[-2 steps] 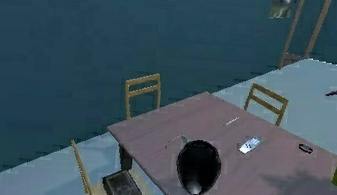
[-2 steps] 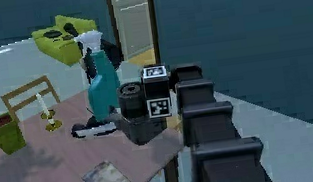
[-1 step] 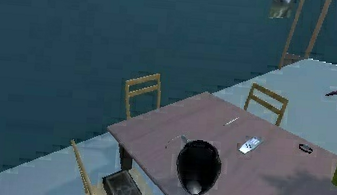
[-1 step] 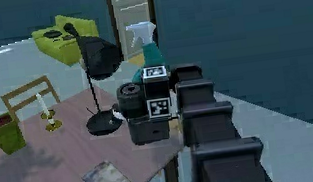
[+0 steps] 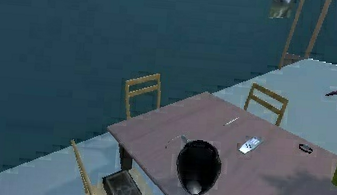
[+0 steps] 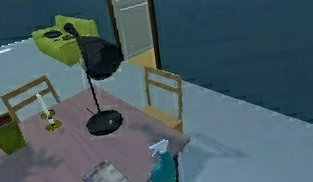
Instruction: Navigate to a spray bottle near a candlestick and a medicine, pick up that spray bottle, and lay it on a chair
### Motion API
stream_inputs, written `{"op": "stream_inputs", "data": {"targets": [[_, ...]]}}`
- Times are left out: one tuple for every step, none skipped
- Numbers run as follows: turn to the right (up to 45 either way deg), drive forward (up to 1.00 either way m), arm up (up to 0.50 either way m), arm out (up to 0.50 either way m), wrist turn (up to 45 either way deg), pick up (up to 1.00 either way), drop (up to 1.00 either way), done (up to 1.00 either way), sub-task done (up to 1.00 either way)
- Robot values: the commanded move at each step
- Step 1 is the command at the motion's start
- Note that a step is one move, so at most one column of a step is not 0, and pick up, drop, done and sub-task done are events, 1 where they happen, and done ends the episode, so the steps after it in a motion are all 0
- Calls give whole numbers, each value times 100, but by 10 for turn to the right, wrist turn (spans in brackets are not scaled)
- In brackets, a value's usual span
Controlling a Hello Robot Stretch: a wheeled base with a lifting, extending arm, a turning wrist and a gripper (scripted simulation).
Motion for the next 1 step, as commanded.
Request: {"op": "stream_inputs", "data": {"targets": [[0,0,-32,0,0,0,0,0,0]]}}
